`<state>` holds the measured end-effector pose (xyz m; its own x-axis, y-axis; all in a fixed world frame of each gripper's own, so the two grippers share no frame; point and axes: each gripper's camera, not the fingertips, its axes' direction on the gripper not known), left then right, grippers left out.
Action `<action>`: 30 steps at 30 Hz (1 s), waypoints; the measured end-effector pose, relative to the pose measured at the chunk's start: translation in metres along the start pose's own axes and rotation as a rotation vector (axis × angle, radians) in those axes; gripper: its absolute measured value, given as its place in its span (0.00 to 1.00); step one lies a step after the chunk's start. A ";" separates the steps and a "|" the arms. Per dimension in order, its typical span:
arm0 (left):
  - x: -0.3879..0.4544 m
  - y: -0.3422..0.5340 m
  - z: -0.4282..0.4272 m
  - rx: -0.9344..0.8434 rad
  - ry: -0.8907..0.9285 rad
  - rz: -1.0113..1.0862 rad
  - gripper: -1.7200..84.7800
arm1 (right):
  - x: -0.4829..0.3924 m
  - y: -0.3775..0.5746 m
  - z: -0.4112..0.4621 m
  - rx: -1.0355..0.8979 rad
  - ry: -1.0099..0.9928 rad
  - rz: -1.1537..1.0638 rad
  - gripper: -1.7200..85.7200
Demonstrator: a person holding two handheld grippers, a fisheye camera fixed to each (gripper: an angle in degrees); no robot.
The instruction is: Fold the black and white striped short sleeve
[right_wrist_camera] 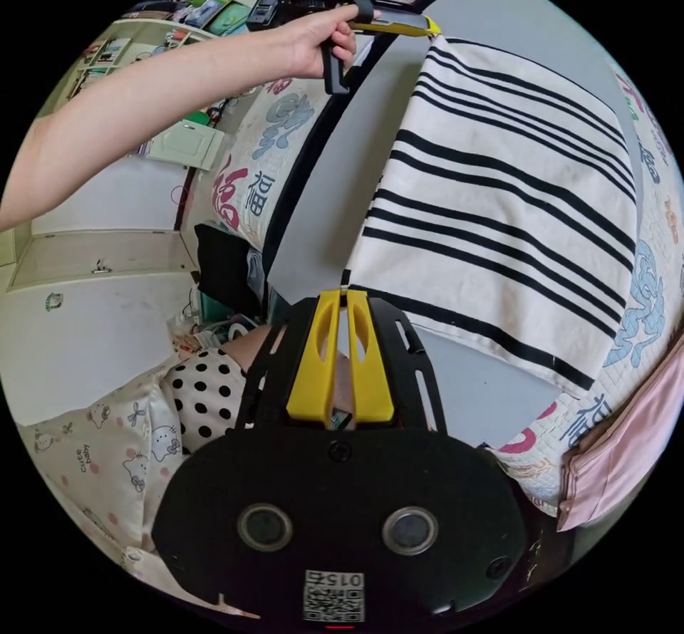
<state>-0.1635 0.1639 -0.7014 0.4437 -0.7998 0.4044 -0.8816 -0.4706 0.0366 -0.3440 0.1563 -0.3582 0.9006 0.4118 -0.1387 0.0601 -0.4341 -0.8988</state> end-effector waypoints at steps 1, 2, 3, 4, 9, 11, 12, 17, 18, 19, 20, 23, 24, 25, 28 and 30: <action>-0.006 0.001 -0.004 0.020 -0.028 -0.025 0.02 | 0.002 -0.007 0.006 -0.028 0.025 -0.017 0.05; -0.012 0.002 -0.009 0.047 -0.060 -0.061 0.03 | 0.006 -0.013 0.012 -0.044 0.064 -0.016 0.06; -0.016 0.003 -0.012 0.057 -0.066 -0.079 0.03 | 0.008 -0.015 0.014 -0.048 0.084 -0.020 0.07; -0.022 0.003 -0.017 0.073 -0.061 -0.113 0.04 | 0.010 -0.020 0.018 -0.050 0.115 -0.043 0.10; -0.022 -0.005 -0.011 0.012 0.016 -0.118 0.13 | 0.020 -0.045 0.036 -0.082 0.244 -0.076 0.13; -0.014 -0.010 0.003 -0.057 -0.009 -0.071 0.12 | 0.024 -0.064 0.053 -0.121 0.261 -0.105 0.13; -0.011 -0.010 0.006 -0.070 -0.026 -0.060 0.11 | 0.024 -0.069 0.058 -0.135 0.264 -0.111 0.13; 0.013 -0.017 0.002 -0.090 -0.143 0.034 0.05 | 0.029 -0.104 0.069 -0.171 0.294 -0.146 0.06; 0.016 -0.017 -0.002 -0.081 -0.154 0.049 0.05 | 0.030 -0.106 0.067 -0.166 0.276 -0.147 0.05; 0.025 -0.018 -0.010 -0.055 -0.185 0.083 0.05 | 0.030 -0.110 0.062 -0.151 0.245 -0.150 0.04; 0.033 -0.018 -0.015 -0.046 -0.223 0.119 0.05 | 0.028 -0.114 0.057 -0.141 0.230 -0.173 0.03; 0.041 -0.019 -0.008 -0.094 -0.346 0.204 0.05 | 0.026 -0.130 0.066 -0.188 0.231 -0.213 0.04; 0.040 -0.019 -0.005 -0.113 -0.364 0.214 0.06 | 0.028 -0.135 0.070 -0.200 0.230 -0.214 0.04; 0.036 -0.019 0.001 -0.142 -0.387 0.209 0.07 | 0.034 -0.147 0.075 -0.219 0.216 -0.204 0.05; 0.023 -0.023 -0.008 -0.137 -0.380 0.153 0.10 | 0.048 -0.172 0.061 -0.200 0.065 -0.182 0.09; 0.012 -0.026 -0.023 -0.115 -0.341 0.088 0.11 | 0.060 -0.186 0.030 -0.147 -0.128 -0.181 0.11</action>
<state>-0.1395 0.1752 -0.6764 0.3760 -0.9229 0.0832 -0.9226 -0.3645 0.1259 -0.3139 0.2855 -0.2114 0.8083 0.5873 -0.0412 0.2855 -0.4523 -0.8450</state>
